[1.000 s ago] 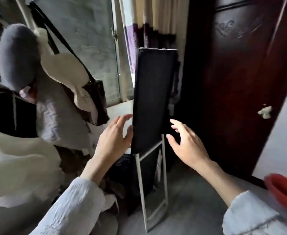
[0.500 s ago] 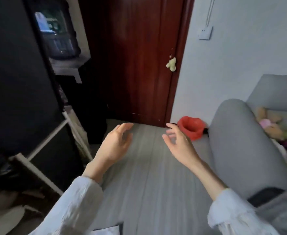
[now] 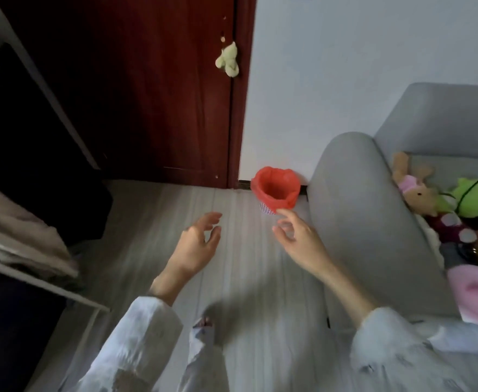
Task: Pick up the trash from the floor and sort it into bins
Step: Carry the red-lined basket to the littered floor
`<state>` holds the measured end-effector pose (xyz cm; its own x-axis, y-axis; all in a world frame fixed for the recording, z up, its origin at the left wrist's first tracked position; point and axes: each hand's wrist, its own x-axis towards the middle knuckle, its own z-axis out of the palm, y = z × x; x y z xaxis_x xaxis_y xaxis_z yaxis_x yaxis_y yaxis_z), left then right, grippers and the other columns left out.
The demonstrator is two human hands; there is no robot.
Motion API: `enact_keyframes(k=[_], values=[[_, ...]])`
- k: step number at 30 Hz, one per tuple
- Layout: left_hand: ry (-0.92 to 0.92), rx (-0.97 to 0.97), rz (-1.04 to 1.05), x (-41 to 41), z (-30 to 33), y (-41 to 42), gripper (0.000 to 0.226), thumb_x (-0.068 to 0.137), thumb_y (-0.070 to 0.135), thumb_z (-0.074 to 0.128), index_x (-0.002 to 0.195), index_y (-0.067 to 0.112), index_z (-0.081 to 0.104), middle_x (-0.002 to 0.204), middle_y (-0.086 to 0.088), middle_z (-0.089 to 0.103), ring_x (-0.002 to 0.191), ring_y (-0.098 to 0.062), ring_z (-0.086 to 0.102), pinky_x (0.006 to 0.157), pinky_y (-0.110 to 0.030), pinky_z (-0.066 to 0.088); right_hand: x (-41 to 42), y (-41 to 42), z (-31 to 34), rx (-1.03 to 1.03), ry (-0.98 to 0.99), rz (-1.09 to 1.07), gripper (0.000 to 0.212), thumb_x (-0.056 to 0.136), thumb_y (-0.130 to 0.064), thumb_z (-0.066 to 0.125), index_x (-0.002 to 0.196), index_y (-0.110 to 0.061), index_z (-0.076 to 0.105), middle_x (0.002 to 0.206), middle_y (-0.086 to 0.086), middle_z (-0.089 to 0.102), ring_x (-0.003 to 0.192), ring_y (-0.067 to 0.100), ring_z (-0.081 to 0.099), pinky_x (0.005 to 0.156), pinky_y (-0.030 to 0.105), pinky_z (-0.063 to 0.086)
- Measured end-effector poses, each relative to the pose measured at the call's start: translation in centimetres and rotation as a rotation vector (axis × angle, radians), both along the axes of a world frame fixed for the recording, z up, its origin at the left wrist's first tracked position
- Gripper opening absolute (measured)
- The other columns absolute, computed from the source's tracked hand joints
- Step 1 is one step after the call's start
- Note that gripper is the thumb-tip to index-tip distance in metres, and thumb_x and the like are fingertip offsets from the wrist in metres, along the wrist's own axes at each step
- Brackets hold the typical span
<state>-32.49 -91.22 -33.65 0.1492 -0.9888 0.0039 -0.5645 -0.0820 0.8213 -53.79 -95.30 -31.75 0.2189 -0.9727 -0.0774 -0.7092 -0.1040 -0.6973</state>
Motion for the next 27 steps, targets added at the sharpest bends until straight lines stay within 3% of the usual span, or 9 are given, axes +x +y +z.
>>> enact_keyframes(k=[2, 5, 7, 9, 12, 16, 23, 27], values=[[0.018, 0.026, -0.004, 0.3, -2.1, -5.6, 0.03, 0.092, 0.008, 0.051, 0.121, 0.008, 0.056, 0.118, -0.004, 0.061, 0.104, -0.019, 0.06, 0.09, -0.033, 0.048, 0.0, -5.7, -1.6, 0.045, 0.01, 0.001, 0.042, 0.092, -0.02, 0.055, 0.133, -0.012, 0.046, 0.12, 0.008, 0.06, 0.11, 0.022, 0.058, 0.091, 0.022, 0.039], [0.014, 0.115, -0.053, 1.1, -5.5, -14.1, 0.028, 0.093, 0.008, 0.049, 0.12, 0.007, 0.057, 0.111, -0.003, 0.06, 0.101, -0.016, 0.058, 0.085, -0.025, 0.044, 0.7, -13.9, -3.3, 0.085, 0.003, -0.005, 0.04, 0.094, -0.02, 0.053, 0.132, -0.012, 0.046, 0.119, 0.008, 0.059, 0.104, 0.02, 0.057, 0.093, 0.032, 0.044], [0.003, 0.197, -0.101, 1.8, -7.4, -20.6, 0.028, 0.094, 0.01, 0.048, 0.12, 0.008, 0.057, 0.112, -0.004, 0.061, 0.101, -0.018, 0.058, 0.083, -0.024, 0.042, 1.2, -19.6, -4.0, 0.108, -0.01, -0.045, 0.036, 0.094, -0.017, 0.052, 0.13, -0.01, 0.048, 0.114, 0.006, 0.059, 0.097, 0.017, 0.055, 0.088, 0.026, 0.042], [0.013, 0.254, -0.115, 2.1, -8.1, -25.4, 0.027, 0.095, 0.012, 0.047, 0.121, 0.011, 0.056, 0.114, -0.003, 0.06, 0.098, -0.015, 0.056, 0.082, -0.023, 0.042, 1.2, -23.6, -4.3, 0.142, -0.005, -0.068, 0.034, 0.095, -0.016, 0.051, 0.128, -0.01, 0.049, 0.11, 0.005, 0.059, 0.101, 0.021, 0.057, 0.086, 0.025, 0.04], [0.021, 0.284, -0.142, 1.3, -8.6, -33.0, 0.028, 0.096, 0.012, 0.045, 0.121, 0.01, 0.057, 0.109, 0.0, 0.058, 0.095, -0.013, 0.053, 0.08, -0.021, 0.039, -0.3, -29.6, -5.5, 0.195, 0.011, -0.143, 0.037, 0.094, -0.019, 0.051, 0.131, -0.012, 0.049, 0.12, 0.009, 0.061, 0.11, 0.026, 0.058, 0.096, 0.032, 0.042], [0.076, 0.33, -0.164, -1.2, -9.9, -40.6, 0.027, 0.095, 0.009, 0.045, 0.118, 0.009, 0.058, 0.11, -0.002, 0.06, 0.098, -0.014, 0.056, 0.081, -0.02, 0.038, -3.1, -36.8, -8.5, 0.261, 0.048, -0.208, 0.037, 0.094, -0.018, 0.051, 0.13, -0.012, 0.049, 0.122, 0.009, 0.062, 0.108, 0.024, 0.059, 0.096, 0.03, 0.042], [0.239, 0.48, 0.004, -6.9, -17.1, -52.9, 0.027, 0.097, 0.011, 0.042, 0.119, 0.014, 0.057, 0.11, -0.001, 0.061, 0.099, -0.015, 0.058, 0.089, -0.03, 0.046, -8.5, -51.7, -18.4, 0.378, 0.02, -0.193, 0.033, 0.097, -0.014, 0.042, 0.128, -0.01, 0.053, 0.13, 0.008, 0.057, 0.118, 0.024, 0.053, 0.096, 0.026, 0.037], [0.353, 0.559, 0.151, -10.3, -24.1, -58.9, 0.029, 0.098, 0.013, 0.038, 0.123, 0.016, 0.054, 0.112, -0.001, 0.06, 0.097, -0.015, 0.059, 0.081, -0.026, 0.049, -12.7, -59.9, -25.5, 0.444, 0.073, -0.129, 0.034, 0.096, -0.006, 0.04, 0.128, -0.005, 0.052, 0.127, 0.014, 0.058, 0.119, 0.027, 0.054, 0.098, 0.026, 0.037]])
